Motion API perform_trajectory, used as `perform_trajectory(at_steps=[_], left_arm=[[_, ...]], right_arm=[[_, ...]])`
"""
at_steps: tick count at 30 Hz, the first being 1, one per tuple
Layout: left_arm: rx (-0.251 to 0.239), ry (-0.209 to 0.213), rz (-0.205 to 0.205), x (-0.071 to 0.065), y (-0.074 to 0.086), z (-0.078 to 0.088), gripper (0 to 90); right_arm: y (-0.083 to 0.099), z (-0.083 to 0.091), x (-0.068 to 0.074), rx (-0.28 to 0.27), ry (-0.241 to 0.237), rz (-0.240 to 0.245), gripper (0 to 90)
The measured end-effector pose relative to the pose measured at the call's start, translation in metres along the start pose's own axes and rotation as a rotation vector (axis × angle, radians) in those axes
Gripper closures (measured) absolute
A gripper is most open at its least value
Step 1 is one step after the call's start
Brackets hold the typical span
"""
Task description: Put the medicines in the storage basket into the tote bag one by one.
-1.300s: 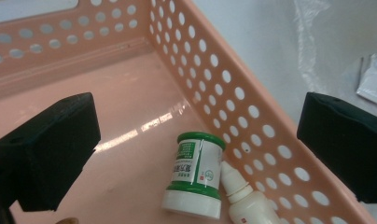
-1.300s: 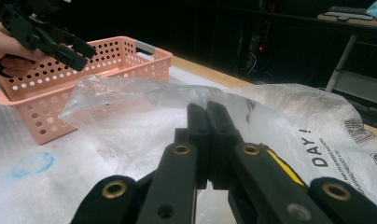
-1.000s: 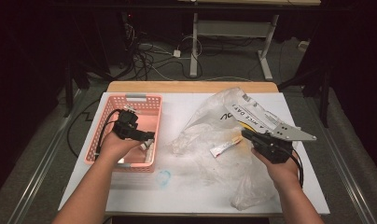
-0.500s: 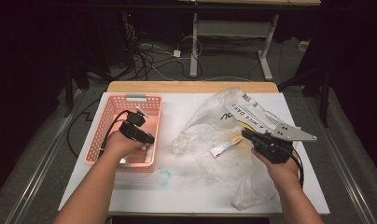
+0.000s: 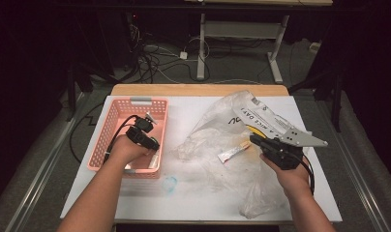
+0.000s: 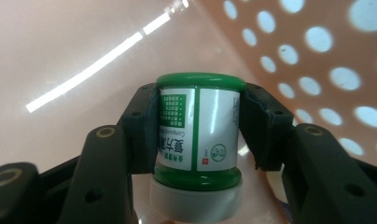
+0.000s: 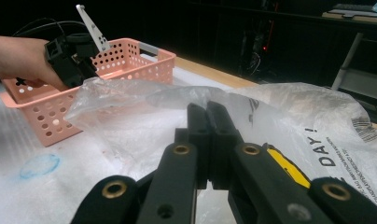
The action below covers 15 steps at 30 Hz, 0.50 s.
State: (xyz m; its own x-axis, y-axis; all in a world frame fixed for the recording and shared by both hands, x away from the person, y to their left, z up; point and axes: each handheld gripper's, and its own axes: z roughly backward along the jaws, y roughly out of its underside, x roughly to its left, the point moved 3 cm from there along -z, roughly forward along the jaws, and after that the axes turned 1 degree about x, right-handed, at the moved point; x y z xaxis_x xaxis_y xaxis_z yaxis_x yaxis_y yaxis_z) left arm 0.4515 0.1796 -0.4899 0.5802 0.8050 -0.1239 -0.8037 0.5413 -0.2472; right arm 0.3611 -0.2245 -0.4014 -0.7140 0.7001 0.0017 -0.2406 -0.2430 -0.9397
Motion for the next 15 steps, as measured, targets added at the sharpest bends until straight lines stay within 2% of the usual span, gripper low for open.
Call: perform_trajectory(at_steps=[15], left_arm=[[-0.004,-0.031,-0.003,0.0023,0.0015,-0.0013,53.8]], right_arm=[[0.0003,-0.0008,0.0010,0.004,0.000,0.005,90.0]])
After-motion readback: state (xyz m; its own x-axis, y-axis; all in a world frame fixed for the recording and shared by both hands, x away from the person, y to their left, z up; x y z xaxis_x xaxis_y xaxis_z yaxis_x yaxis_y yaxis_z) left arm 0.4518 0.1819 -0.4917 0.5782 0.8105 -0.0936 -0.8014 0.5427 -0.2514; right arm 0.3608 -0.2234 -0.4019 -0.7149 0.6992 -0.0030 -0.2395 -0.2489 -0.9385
